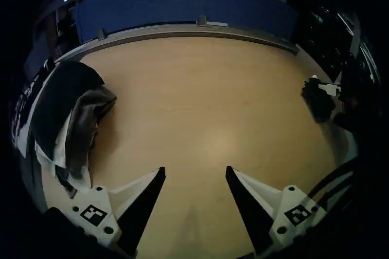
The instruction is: Fold towel
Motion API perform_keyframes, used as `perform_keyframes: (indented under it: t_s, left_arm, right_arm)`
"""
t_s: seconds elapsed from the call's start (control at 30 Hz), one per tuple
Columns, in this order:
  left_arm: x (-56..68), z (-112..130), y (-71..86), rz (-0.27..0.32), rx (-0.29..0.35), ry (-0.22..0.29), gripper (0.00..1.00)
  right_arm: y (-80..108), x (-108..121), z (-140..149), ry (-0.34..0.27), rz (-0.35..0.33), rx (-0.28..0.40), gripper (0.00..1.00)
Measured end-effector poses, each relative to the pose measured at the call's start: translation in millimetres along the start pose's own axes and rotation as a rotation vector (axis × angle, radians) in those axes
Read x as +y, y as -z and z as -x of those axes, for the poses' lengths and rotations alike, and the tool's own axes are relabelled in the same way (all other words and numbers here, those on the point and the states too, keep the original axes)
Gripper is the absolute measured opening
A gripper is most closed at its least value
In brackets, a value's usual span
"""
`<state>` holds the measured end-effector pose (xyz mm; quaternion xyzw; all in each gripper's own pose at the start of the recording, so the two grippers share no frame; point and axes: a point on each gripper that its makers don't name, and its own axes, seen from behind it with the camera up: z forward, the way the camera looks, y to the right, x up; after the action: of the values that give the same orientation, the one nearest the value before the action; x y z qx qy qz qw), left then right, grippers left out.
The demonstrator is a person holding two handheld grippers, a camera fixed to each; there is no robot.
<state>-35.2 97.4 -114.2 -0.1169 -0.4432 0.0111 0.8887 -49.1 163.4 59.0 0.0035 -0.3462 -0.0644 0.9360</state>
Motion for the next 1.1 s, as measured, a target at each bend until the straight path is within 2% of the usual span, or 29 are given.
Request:
perform_keyframes:
  t_s: [0.3,0.6,0.8,1.0,1.1]
  left_arm:
    - [-1.0,2.3,-0.9,-0.004,-0.005,0.0,0.92]
    - [-2.9,2.8,-1.2,-0.009,-0.008,0.0,0.92]
    - [-0.8,1.3,-2.8,-0.004,-0.008,-0.006,0.92]
    - [2.1,-3.6,-4.0,0.002,-0.001,-0.013,0.92]
    - [3.4,-4.9,-3.6,0.005,0.002,-0.012,0.92]
  right_arm:
    - [-17.2,-8.7,19.9,0.039,-0.01,-0.032,1.0]
    - [-24.8,-9.4,29.9,0.005,-0.024,-0.037,1.0]
    - [-14.3,-9.5,16.0,0.008,-0.025,-0.012,1.0]
    - [6.9,-8.7,0.2,0.027,-0.019,0.03,1.0]
    - [17.8,-7.2,-5.4,0.017,-0.016,0.047,1.0]
